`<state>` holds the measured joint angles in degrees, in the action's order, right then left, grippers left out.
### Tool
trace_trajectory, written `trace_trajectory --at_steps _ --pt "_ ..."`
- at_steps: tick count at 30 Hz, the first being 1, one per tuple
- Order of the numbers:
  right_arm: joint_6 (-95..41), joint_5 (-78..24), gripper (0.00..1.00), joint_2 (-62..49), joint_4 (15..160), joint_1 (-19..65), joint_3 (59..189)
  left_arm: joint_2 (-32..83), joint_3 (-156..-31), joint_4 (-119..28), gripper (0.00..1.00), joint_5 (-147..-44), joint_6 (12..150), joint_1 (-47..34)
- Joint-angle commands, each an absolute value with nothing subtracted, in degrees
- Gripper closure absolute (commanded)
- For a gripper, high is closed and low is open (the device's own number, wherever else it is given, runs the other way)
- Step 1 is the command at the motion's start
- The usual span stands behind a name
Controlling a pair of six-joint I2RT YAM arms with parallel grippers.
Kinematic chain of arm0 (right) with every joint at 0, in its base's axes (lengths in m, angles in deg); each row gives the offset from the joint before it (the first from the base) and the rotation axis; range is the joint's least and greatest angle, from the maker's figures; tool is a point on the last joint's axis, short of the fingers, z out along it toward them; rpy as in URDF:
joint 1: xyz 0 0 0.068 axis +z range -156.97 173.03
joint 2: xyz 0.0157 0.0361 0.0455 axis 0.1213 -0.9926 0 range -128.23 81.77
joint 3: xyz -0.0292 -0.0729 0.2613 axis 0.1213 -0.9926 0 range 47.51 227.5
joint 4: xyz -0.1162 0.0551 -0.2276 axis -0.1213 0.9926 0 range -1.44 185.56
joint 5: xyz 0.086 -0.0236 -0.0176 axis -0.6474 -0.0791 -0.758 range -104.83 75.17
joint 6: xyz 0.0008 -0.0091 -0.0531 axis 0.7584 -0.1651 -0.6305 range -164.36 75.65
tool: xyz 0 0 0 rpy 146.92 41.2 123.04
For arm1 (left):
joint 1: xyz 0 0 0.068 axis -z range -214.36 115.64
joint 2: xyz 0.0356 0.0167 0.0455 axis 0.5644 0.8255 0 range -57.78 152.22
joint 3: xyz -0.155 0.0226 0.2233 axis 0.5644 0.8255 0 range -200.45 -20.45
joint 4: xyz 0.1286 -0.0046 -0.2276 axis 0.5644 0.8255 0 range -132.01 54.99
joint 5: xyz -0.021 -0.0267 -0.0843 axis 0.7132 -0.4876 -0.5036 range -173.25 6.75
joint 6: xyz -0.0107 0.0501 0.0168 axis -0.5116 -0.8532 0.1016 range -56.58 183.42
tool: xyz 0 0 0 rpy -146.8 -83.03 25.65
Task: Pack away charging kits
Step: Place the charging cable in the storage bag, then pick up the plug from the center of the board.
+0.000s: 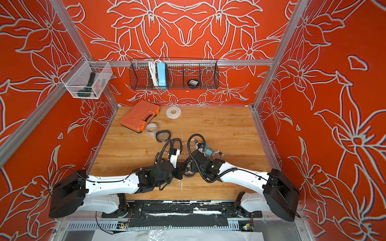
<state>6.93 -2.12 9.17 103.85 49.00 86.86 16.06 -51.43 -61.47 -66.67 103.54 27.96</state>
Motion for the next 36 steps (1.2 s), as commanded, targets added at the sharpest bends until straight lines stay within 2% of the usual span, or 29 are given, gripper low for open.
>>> trace_trajectory --at_steps 1,6,7,8,9,12,17,20,25,29,36 --pt "7.55 1.34 0.42 12.45 107.45 49.28 86.08 17.08 -52.7 -60.06 1.0 -64.25 104.64 28.13" --pt "9.36 5.76 0.25 20.39 113.52 48.78 83.73 17.76 -52.97 -59.42 1.0 -63.56 104.73 28.12" --pt "9.85 6.9 0.11 22.38 115.24 48.41 83.11 17.81 -53.0 -59.33 1.0 -63.61 104.77 28.1" --pt "10.08 7.69 0.03 24.07 116.71 48.01 82.6 17.85 -53.06 -59.24 1.0 -63.66 104.8 28.07" --pt "10.2 8.7 0.02 26.1 118.45 47.16 81.92 17.87 -53.1 -59.07 1.0 -63.66 104.74 28.05" --pt "9.13 9.7 0.02 32.36 121.55 42.78 78.48 17.59 -53.06 -58.71 1.0 -63.44 104.64 28.05" --pt "2.11 -3.41 0.02 38.59 114.71 27.39 69.86 16.94 -53.23 -57.7 1.0 -63.02 104.62 28.06" --pt "-0.23 -6.53 0.02 37.26 113.05 23.36 68.81 16.03 -53.06 -56.83 1.0 -62.62 104.65 28.11" --pt "-2.08 -10.02 0.02 30.3 109.13 21.77 68.78 13.95 -51.69 -56.55 1.0 -62.31 104.8 28.04" --pt "-0.91 -14.56 0.06 26.42 106.74 21.76 68.4 11.8 -50.27 -56.89 1.0 -62.64 105.08 28.05" --pt "3.35 -17.85 0.07 33.17 107.68 22.72 63.46 8.73 -49.21 -56.13 1.0 -62.21 105.26 28.11"
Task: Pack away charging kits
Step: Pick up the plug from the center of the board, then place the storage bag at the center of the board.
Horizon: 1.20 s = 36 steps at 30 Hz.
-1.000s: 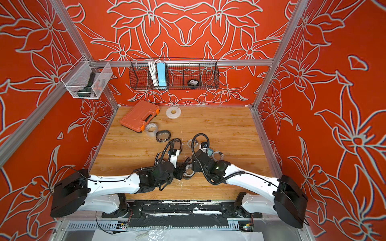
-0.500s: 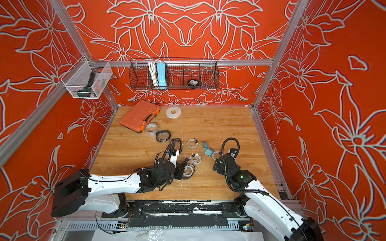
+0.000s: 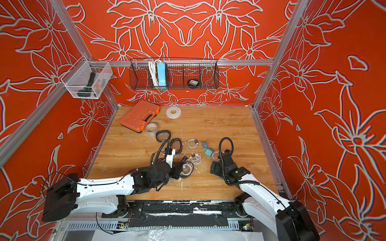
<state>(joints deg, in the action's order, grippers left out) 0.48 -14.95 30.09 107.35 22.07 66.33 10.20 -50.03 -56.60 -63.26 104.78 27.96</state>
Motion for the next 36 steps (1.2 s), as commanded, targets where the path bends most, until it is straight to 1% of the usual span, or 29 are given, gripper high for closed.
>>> trace_trajectory --at_steps 1,5,8,11,16,18,21,24,27,30,32,36 --pt "4.04 -17.43 0.07 34.54 108.48 23.13 62.91 8.58 -49.11 -56.37 1.0 -62.39 105.26 28.1" --pt "5.89 -14.14 0.09 40.01 114.16 24.9 61.92 8.65 -49.1 -56.51 1.0 -63.14 105.56 28.09" --pt "6.5 -12.9 0.13 41.59 116.25 25.45 61.63 8.7 -48.94 -56.92 1.0 -63.6 105.7 28.04" --pt "6.82 -11.31 0.18 40.21 117.28 25.97 62.15 9.04 -49.17 -57.43 1.0 -64.42 104.92 28.04" --pt "8.09 -7.99 0.27 33.71 117.04 28.51 64.39 10.13 -50.53 -57.23 1.0 -64.79 104.08 28.04" --pt "9.31 -5.1 0.33 30.48 118.1 30.74 66.41 10.67 -50.91 -57.36 1.0 -64.97 103.87 28.09" --pt "11.22 -0.98 0.5 26.87 120.37 34.18 69.42 11.57 -51.73 -57.06 1.0 -64.97 103.76 28.09" --pt "12.28 1.06 0.62 25.03 121.33 36.22 71.11 12.18 -52.26 -56.94 1.0 -64.88 103.8 28.04" --pt "12.35 1.25 0.7 24.8 121.17 36.78 71.5 12.79 -52.53 -57.25 1.0 -65.15 103.77 28.04" --pt "12.24 0.2 0.77 26.62 120.09 37.23 71.19 13.58 -52.62 -57.94 1.0 -65.96 103.85 28.04" --pt "11.92 -0.71 0.79 28.68 119.71 37.85 71.32 14.17 -52.53 -58.73 1.0 -66.84 103.94 28.04" --pt "9.87 -4.84 0.79 34.57 116.66 39.22 71.67 15.39 -51.88 -60.98 1.0 -68.93 104.09 28.04"
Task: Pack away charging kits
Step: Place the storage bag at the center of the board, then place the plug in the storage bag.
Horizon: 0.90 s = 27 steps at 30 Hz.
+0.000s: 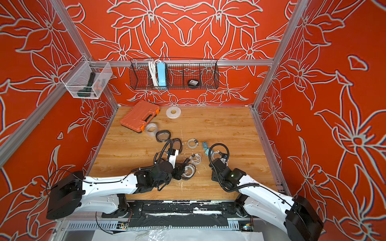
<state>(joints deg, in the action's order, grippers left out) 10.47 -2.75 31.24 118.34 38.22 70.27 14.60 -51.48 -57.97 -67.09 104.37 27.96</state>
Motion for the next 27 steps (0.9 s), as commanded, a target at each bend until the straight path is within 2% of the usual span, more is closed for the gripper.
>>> trace_trajectory --at_steps 1,4,9,19,27 --pt "9.45 -6.01 0.79 35.69 115.59 39.57 71.8 15.69 -51.74 -61.41 1.0 -69.36 104.24 28.04" --pt "8.47 -9.44 0.79 37.23 112.4 40.68 72.86 16.54 -51.0 -63.55 1.0 -71.15 104.55 28.04" --pt "7.37 -12.71 0.81 32.95 108.31 43.41 76.05 17.33 -50.45 -65.28 1.0 -71.91 105.12 28.04" --pt "6.36 -10.96 0.83 22.12 102.94 49.95 80.5 17.93 -49.32 -68.78 1.0 -72.86 105.61 28.04" --pt "7.62 -8.6 0.83 15.55 101.96 50.34 81.47 18.04 -47.81 -73.01 1.0 -75.31 105.69 28.04"
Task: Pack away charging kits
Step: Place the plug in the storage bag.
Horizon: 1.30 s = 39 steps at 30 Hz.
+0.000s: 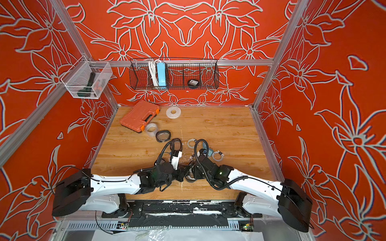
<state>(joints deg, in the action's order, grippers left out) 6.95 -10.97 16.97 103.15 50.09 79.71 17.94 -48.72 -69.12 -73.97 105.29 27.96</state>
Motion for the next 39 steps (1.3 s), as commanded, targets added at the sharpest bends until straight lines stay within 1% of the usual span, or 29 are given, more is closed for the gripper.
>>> trace_trajectory --at_steps 1,9,20,27,37,39 --pt "7.91 -8.43 0.83 14.71 101.83 50.34 81.58 17.95 -47.62 -73.65 1.0 -75.5 105.7 28.04" --pt "9.23 -7.97 0.82 11.12 99.64 50.34 81.77 19.27 -46.21 -78.52 1.0 -76.62 106.73 28.06" --pt "11.59 -7.56 0.74 10.74 96.15 50.34 79.91 21.47 -45.16 -81.79 1.0 -77.01 109.29 28.04" --pt "12.32 -7.85 0.62 10.12 94.14 50.34 78.97 19.67 -43.75 -81.97 1.0 -76.73 109.56 28.04" --pt "11.95 -9.46 0.39 8.3 92.69 50.34 79.32 19.45 -43.56 -81.71 1.0 -76.92 109.79 28.05" --pt "11.89 -9.53 0.36 8.32 92.56 50.34 79.32 19.42 -43.69 -81.41 1.0 -77.05 109.74 28.04"
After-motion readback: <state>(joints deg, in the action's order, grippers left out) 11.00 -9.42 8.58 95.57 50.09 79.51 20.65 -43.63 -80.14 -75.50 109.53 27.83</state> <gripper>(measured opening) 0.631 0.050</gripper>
